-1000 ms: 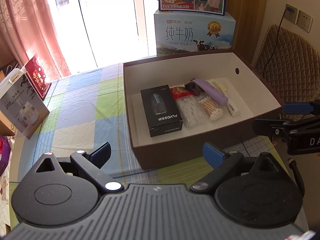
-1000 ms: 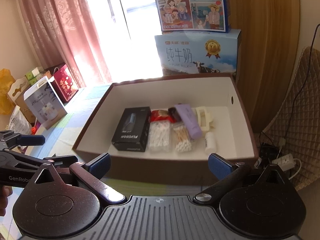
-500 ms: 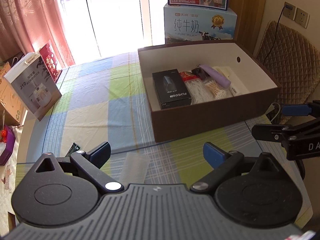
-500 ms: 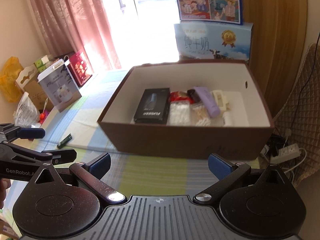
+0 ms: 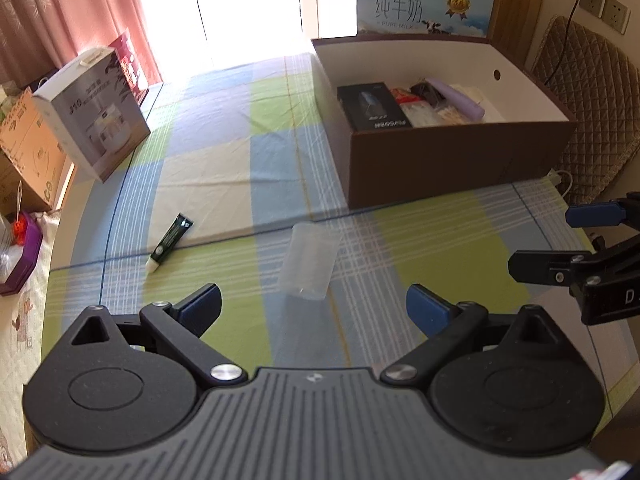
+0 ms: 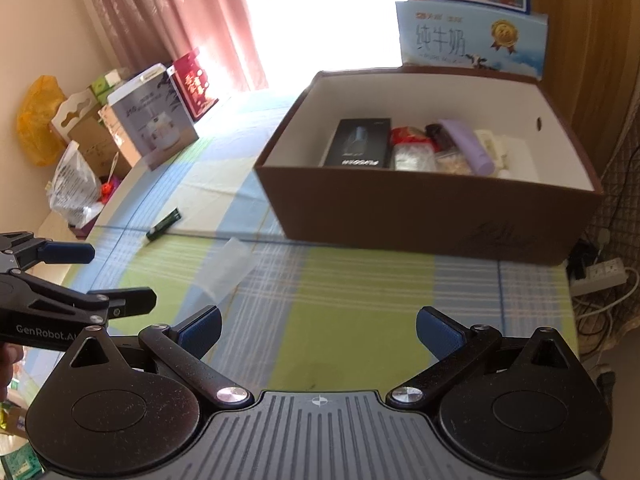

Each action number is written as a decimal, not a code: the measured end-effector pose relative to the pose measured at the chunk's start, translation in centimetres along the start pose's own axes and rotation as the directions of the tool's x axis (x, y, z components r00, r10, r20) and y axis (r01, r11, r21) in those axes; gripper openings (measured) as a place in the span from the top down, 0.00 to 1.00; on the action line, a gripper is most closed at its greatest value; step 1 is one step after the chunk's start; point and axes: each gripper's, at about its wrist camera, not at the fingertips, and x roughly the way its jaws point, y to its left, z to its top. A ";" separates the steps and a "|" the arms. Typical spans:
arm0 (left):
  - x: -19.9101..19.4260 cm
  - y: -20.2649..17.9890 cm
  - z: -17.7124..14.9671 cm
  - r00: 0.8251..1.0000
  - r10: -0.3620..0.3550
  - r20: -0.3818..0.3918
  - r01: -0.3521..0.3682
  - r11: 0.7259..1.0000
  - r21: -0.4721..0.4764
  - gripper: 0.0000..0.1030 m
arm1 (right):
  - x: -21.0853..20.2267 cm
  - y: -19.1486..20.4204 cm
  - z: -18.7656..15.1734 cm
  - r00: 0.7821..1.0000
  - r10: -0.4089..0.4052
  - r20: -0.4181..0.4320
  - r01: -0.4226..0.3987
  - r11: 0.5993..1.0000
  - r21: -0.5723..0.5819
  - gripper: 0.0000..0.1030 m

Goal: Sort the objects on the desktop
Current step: 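Withdraw both open tools from the brown box toward the green tube and clear cup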

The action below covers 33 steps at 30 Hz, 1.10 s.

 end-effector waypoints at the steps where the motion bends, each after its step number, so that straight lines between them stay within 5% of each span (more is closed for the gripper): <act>1: 0.0 0.3 -0.3 1.000 0.002 -0.007 -0.002 1.000 -0.004 0.05 | 0.2 0.3 -0.1 1.000 0.003 -0.003 -0.003 1.000 -0.002 0.02; 20: 0.9 7.5 -4.2 0.995 0.058 -0.086 -0.065 0.994 -0.084 0.05 | 5.2 6.9 -1.9 0.993 0.053 -0.106 -0.056 0.998 -0.018 0.02; 33: 2.8 12.0 -4.5 0.992 0.067 -0.105 -0.078 0.992 -0.097 0.05 | 9.1 10.8 -1.9 0.994 0.042 -0.104 -0.041 0.999 0.008 0.02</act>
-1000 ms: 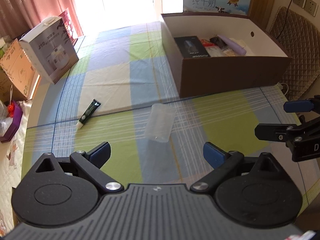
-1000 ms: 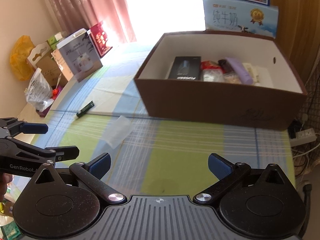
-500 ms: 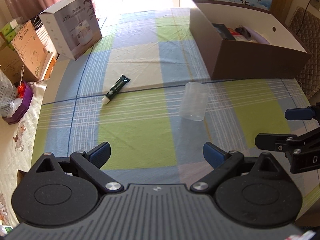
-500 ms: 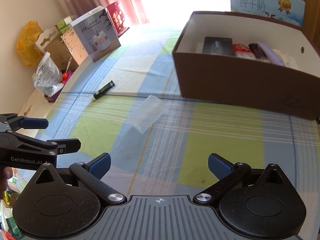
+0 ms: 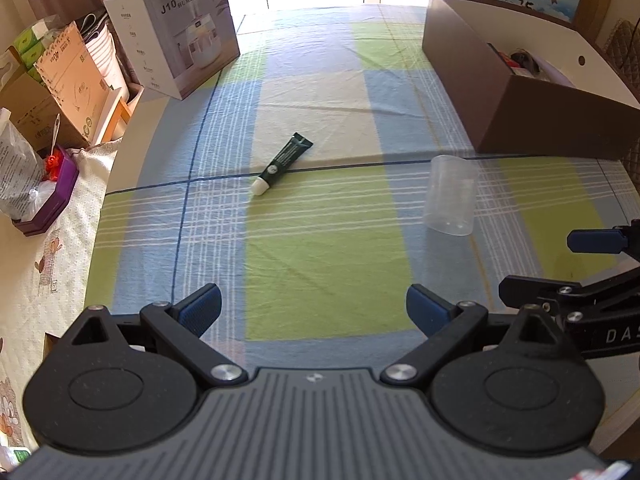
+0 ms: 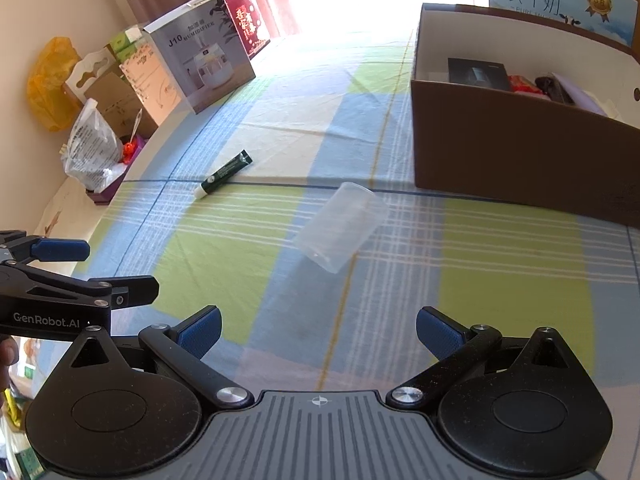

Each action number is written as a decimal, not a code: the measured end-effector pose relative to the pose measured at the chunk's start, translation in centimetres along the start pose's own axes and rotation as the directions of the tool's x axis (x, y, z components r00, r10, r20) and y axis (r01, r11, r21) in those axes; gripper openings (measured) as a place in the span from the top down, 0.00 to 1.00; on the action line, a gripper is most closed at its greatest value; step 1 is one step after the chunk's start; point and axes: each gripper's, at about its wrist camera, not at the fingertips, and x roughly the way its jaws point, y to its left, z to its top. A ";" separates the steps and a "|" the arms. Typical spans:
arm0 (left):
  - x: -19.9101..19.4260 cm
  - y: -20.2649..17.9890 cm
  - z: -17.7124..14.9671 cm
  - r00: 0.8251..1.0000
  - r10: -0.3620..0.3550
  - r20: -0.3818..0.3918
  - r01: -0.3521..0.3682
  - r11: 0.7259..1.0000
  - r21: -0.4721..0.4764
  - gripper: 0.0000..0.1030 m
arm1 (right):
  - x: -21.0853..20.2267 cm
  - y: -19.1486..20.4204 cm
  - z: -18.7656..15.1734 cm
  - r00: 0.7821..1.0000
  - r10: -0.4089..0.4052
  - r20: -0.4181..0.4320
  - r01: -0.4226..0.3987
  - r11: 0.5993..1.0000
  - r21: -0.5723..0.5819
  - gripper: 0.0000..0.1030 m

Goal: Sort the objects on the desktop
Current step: 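Withdraw both open tools from the brown box toward the green tube and clear cup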

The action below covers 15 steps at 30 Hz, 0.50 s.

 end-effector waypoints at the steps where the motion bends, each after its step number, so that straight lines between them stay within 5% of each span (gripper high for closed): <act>1: 0.2 0.3 0.1 1.000 0.001 -0.001 -0.001 1.000 0.001 0.05 | 0.3 0.2 0.1 1.000 -0.003 0.003 0.003 1.000 0.008 0.02; 15: 3.4 3.4 2.3 1.000 -0.008 0.007 0.008 0.999 0.042 0.06 | 4.2 1.1 2.5 0.996 -0.083 0.041 0.078 0.992 0.101 0.02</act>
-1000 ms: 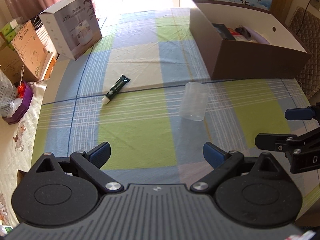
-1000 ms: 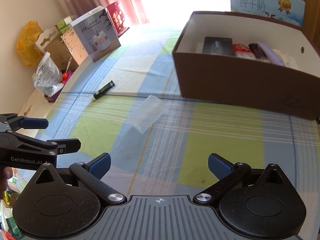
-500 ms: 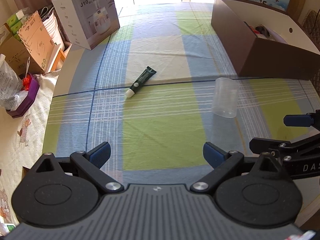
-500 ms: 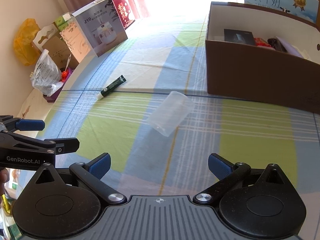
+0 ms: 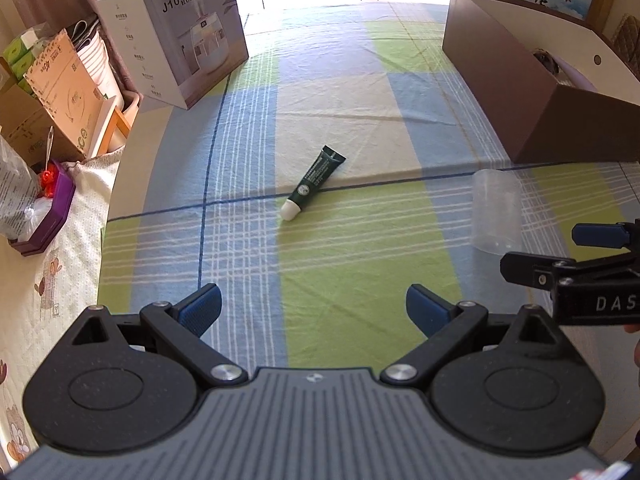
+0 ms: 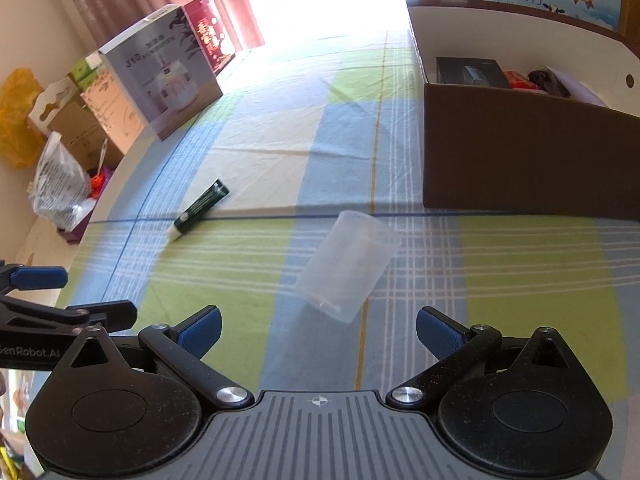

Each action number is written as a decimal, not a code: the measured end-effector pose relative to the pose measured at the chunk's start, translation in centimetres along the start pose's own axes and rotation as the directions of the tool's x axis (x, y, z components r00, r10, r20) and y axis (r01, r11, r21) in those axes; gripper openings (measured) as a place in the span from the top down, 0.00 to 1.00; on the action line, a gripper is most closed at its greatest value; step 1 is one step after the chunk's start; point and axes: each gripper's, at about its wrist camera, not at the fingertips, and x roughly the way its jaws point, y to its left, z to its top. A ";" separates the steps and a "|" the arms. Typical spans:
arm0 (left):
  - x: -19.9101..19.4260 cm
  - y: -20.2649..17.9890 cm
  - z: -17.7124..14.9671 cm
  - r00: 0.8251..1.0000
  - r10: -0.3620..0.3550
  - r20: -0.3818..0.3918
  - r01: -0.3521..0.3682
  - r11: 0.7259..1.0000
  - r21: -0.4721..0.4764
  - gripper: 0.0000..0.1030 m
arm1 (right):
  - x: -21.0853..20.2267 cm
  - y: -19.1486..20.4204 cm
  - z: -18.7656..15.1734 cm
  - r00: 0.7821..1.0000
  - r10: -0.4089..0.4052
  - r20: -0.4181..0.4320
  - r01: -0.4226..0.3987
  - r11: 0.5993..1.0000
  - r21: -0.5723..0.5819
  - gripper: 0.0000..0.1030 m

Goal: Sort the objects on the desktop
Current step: 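Withdraw both open tools from the brown box toward the green tube and clear cup, then grasp the green tube with the left tool while the right tool grasps the clear cup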

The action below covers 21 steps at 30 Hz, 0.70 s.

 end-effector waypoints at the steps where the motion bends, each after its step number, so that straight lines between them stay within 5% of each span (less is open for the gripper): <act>1: 0.2 0.1 0.2 1.000 -0.002 0.004 0.002 1.000 0.003 0.06 | 0.3 0.0 0.2 1.000 -0.006 0.003 0.006 1.000 0.004 0.02; 12: 3.5 1.1 2.9 0.998 -0.017 0.058 0.013 0.998 0.066 0.07 | 3.9 0.8 1.2 0.995 -0.093 0.042 0.093 0.996 0.002 0.07; 21: 6.2 1.2 5.0 0.997 -0.044 0.070 0.036 0.992 0.119 0.09 | 5.8 -0.1 1.5 0.991 -0.130 0.023 0.131 0.991 -0.025 0.50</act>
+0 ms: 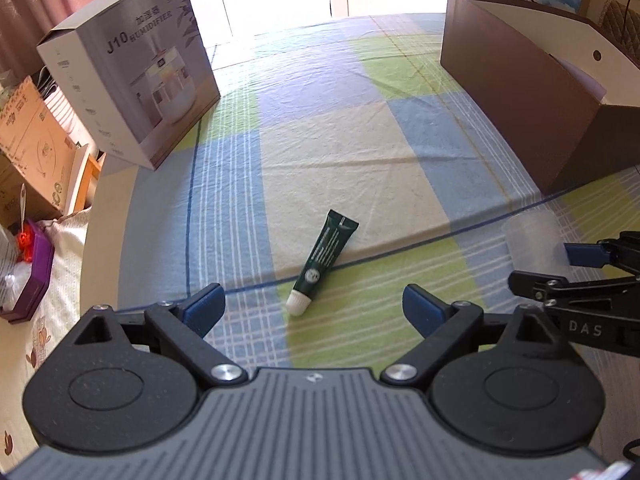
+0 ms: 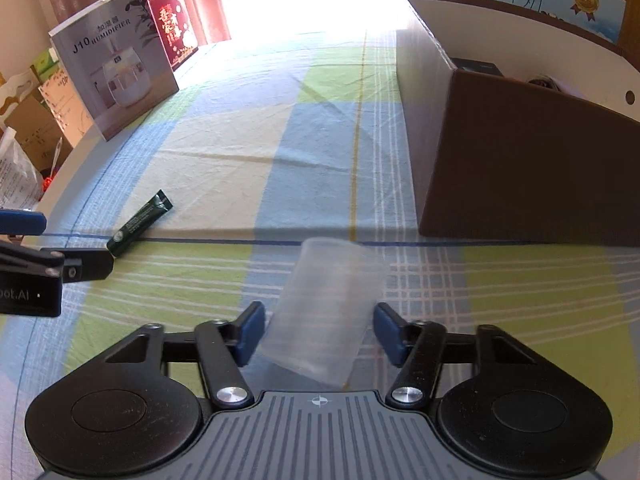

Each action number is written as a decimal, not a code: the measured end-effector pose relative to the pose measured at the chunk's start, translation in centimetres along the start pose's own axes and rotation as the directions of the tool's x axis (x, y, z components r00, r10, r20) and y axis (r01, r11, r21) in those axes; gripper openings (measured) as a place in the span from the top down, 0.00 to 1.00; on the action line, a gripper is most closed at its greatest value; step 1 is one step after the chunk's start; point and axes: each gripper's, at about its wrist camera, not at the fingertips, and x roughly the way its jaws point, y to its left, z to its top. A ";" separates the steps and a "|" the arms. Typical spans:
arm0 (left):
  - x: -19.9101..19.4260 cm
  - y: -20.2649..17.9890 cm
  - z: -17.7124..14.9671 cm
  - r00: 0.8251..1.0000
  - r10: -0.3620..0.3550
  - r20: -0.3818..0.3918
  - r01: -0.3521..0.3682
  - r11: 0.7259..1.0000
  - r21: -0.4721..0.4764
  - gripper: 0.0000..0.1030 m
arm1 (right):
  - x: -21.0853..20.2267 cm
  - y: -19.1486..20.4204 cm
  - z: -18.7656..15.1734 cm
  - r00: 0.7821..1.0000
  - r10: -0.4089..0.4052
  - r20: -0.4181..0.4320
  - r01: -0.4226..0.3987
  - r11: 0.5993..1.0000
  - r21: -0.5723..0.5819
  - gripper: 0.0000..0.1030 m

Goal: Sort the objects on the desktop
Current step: 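Grasp the green tube with the left tool while the right tool grasps the clear cup, then carry the green tube and clear cup over the brown box with both tools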

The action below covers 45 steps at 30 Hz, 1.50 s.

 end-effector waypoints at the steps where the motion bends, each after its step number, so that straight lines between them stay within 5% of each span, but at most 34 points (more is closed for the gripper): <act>1: 0.3 0.0 0.2 1.000 -0.006 0.002 0.006 1.000 0.006 0.11 | 0.0 -0.3 0.0 1.000 -0.007 -0.001 0.007 1.000 0.004 0.54; 9: 2.8 0.4 1.3 0.999 -0.040 0.002 0.040 0.998 0.046 0.28 | -1.5 -5.4 -0.5 0.997 -0.075 -0.007 0.075 0.994 0.082 0.54; 13: 4.0 0.5 1.7 0.998 -0.057 -0.008 0.057 0.996 0.072 0.47 | -2.7 -8.5 -1.2 0.992 -0.121 -0.017 0.123 0.983 0.135 0.54; 17: 4.9 0.4 1.9 0.997 -0.069 -0.031 0.071 0.995 0.074 0.78 | -4.0 -11.6 -1.8 0.986 -0.162 -0.028 0.165 0.969 0.185 0.54; 20: 5.1 0.1 1.7 0.997 -0.070 -0.034 0.072 0.995 0.062 0.85 | -4.8 -13.1 -2.2 0.984 -0.177 -0.030 0.179 0.964 0.197 0.54; 29: 3.5 -2.8 -0.4 0.985 -0.151 -0.077 0.154 0.988 0.029 0.87 | -6.7 -15.3 -3.6 0.995 -0.090 -0.046 0.096 0.983 0.157 0.54; 37: 0.2 -9.7 -3.7 0.950 -0.283 -0.130 0.292 0.955 0.056 0.87 | -8.2 -15.2 -5.7 0.997 -0.007 -0.081 0.011 0.999 0.043 0.54; 45: -1.5 -15.0 -5.0 0.953 -0.264 -0.151 0.279 0.956 0.089 0.86 | -10.4 -16.9 -8.3 0.994 0.039 -0.099 -0.040 0.999 -0.007 0.54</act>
